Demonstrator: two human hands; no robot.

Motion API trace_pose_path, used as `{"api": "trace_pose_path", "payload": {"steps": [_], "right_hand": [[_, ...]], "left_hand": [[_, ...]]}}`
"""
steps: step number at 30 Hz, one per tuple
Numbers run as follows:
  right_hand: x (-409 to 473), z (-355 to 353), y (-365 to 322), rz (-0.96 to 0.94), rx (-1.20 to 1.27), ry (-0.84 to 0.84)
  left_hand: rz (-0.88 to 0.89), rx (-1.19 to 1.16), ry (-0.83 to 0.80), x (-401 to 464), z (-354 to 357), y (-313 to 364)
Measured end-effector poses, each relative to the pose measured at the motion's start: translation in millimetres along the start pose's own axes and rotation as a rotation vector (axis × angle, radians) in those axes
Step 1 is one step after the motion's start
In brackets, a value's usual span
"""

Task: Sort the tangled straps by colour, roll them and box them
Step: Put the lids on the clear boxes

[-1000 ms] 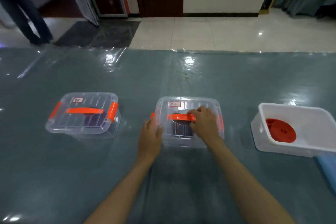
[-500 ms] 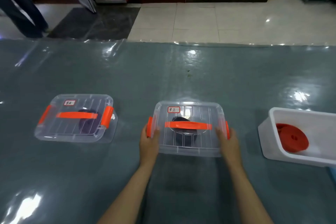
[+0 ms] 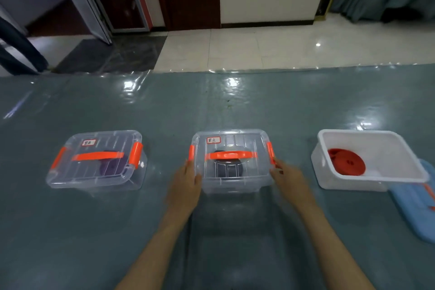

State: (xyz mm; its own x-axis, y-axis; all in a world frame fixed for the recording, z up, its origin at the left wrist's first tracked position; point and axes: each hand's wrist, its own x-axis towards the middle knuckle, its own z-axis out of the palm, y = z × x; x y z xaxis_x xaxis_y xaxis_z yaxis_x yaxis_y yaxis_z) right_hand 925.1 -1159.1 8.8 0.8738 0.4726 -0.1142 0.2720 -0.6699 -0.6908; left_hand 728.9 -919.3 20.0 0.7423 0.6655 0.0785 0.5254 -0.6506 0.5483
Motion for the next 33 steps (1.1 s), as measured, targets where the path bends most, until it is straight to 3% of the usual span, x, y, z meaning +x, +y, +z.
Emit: {"api": "trace_pose_path", "payload": {"steps": [4, 10, 14, 16, 26, 31, 33], "right_hand": [[-68, -7, 45, -0.014, -0.18, 0.033], [-146, -31, 121, 0.216, -0.397, -0.043], [-155, -66, 161, 0.313, -0.41, -0.036], [-149, -87, 179, 0.335, -0.411, -0.03], [-85, -199, 294, 0.353, -0.184, -0.014], [-48, -245, 348, 0.493, -0.065, 0.19], [-35, -256, 369, 0.544, -0.15, 0.196]], "left_hand": [[0.204, 0.265, 0.029, -62, -3, 6], [0.316, 0.298, -0.266, -119, 40, 62], [0.417, 0.341, -0.377, -117, 69, 120], [0.497, 0.387, -0.341, -111, 86, 152], [0.375, 0.349, -0.296, -69, 195, 298], [0.325, 0.287, -0.285, -71, 237, 327], [0.283, 0.231, -0.268, -78, 245, 327]]}}
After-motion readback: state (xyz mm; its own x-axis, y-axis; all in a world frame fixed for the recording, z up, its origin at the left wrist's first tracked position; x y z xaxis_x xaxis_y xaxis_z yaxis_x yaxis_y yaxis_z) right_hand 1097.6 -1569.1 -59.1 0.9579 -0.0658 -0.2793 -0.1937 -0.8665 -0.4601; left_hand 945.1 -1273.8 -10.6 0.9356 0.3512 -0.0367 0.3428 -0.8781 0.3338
